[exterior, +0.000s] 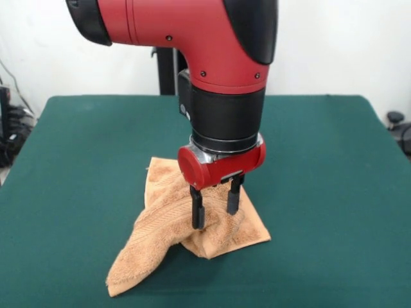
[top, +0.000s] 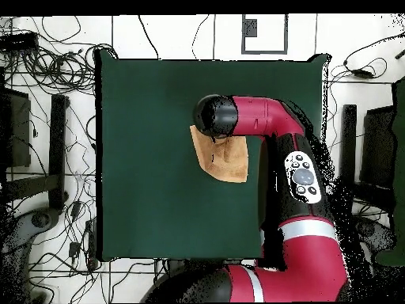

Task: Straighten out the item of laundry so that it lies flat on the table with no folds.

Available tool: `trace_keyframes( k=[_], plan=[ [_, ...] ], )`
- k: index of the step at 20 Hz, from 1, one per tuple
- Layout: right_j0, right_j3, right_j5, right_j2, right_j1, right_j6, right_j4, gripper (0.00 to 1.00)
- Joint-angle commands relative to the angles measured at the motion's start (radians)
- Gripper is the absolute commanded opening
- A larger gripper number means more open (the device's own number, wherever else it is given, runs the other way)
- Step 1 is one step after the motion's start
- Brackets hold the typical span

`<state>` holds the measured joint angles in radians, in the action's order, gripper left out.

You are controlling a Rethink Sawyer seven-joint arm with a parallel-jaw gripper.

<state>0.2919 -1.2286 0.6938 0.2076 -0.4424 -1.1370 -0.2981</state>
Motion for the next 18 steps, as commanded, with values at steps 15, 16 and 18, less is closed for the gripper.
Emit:
trace_keyframes(
  k=[15,16,18],
  plan=[
    [-0.028,-0.112,-0.060,-0.003,0.048,-0.209,0.041,1.00],
    [-0.028,-0.115,-0.065,-0.003,0.047,-0.211,0.042,1.00],
    [-0.029,-0.114,-0.064,-0.005,0.047,-0.210,0.041,1.00]
  ],
)
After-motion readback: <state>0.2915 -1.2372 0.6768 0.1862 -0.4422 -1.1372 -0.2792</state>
